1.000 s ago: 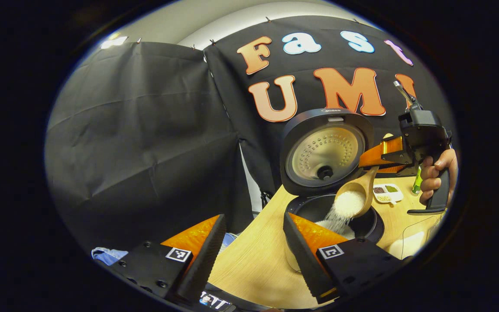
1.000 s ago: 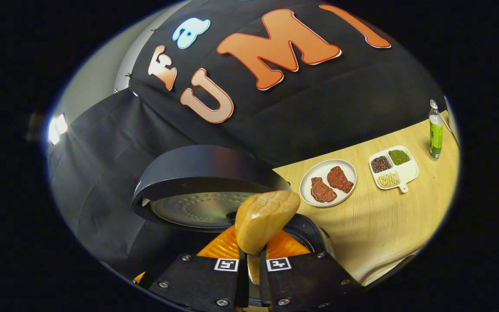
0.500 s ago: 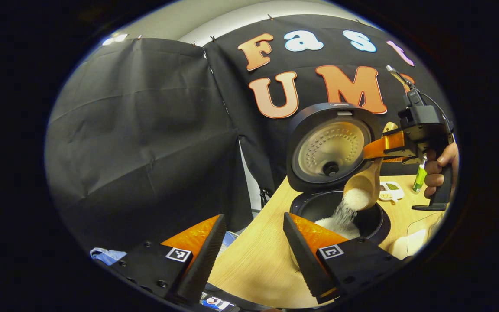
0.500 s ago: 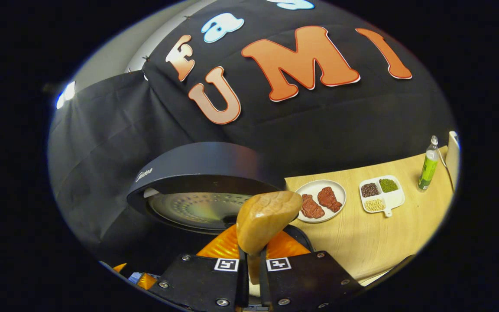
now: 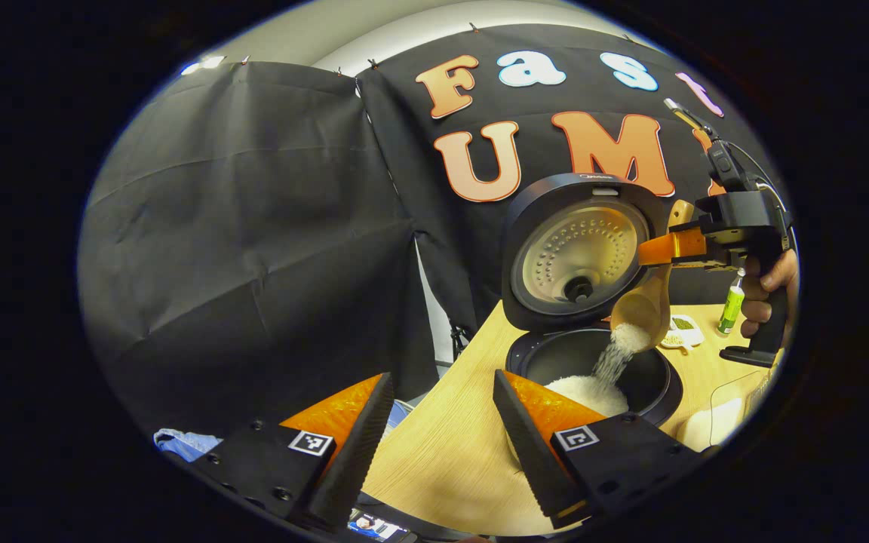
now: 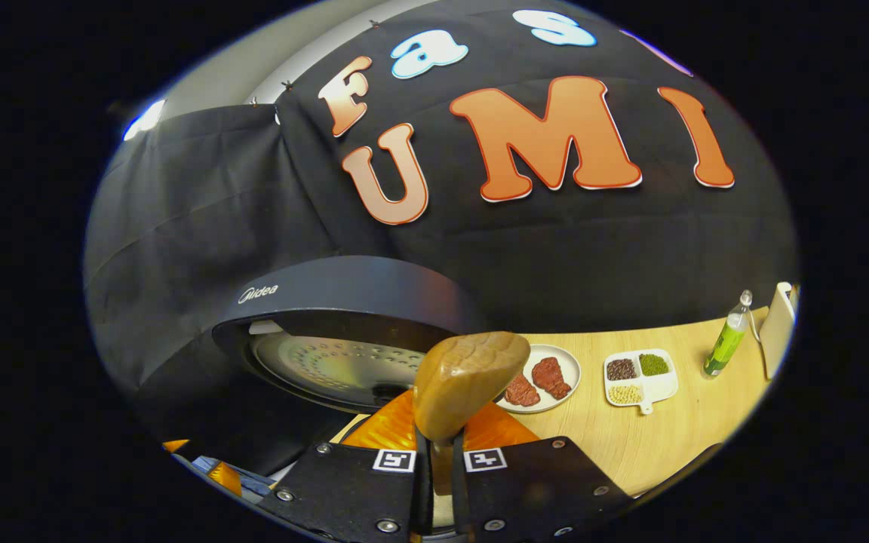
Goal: Close the left gripper, press the button to open the rice cooker; take a wooden spoon from the chopstick holder with the right hand, scoop a spoonful of rice and pour it into the rice cooker, then put the wooden spoon back into the chopstick holder.
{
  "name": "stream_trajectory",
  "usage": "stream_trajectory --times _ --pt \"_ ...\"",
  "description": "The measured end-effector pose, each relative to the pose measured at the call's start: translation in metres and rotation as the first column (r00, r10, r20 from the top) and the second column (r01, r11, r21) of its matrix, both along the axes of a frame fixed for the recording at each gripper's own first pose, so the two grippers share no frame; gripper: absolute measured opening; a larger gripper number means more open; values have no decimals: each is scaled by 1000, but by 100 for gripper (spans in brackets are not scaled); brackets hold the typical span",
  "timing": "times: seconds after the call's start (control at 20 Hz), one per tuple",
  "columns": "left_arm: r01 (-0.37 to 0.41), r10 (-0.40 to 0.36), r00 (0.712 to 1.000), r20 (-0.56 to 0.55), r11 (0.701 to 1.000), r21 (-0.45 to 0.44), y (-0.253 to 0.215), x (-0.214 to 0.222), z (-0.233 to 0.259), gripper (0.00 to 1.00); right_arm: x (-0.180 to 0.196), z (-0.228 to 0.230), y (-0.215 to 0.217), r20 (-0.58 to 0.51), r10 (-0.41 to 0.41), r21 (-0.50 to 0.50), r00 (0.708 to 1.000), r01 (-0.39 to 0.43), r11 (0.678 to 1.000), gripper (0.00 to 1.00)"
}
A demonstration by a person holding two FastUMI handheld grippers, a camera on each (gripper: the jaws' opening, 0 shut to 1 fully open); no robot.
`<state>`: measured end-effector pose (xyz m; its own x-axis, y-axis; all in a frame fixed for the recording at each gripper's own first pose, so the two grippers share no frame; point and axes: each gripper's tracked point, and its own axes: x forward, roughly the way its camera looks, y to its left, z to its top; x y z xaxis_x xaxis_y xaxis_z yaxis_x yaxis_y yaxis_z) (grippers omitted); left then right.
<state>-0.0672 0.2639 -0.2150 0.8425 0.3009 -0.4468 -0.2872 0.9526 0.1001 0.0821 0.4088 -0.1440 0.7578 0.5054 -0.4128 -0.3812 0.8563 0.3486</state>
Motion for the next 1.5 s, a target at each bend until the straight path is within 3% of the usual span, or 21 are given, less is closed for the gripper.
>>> stream_trajectory --times 0.35,0.4,0.65,1.0,1.05,1.3,1.35,1.5 --pt "-1 1 1000 6 1000 1 -1 3 2 91 -6 4 5 96 64 -85 993 -56 995 9" --pt "0 0 1000 6 1000 3 -2 2 1 83 -7 6 7 109 76 -92 991 -66 994 9" --pt "-1 1 1000 -2 1000 3 -4 3 -2 83 -19 12 15 170 151 -154 974 -125 980 9" --pt "13 -13 1000 -5 1000 3 -11 5 -1 83 -42 25 33 290 282 -262 914 -208 942 9" --pt "14 -14 1000 -5 1000 5 -11 4 -1 91 -44 23 35 294 295 -264 909 -219 939 9" --pt "7 -7 1000 -4 1000 12 -10 1 2 91 -55 47 40 345 331 -243 879 -257 935 9" --pt "6 -6 1000 -5 1000 12 -11 0 2 83 -56 52 39 359 337 -244 871 -261 934 9" --pt "7 -7 1000 -3 1000 18 -14 0 4 83 -55 59 29 412 338 -300 846 -224 927 9"
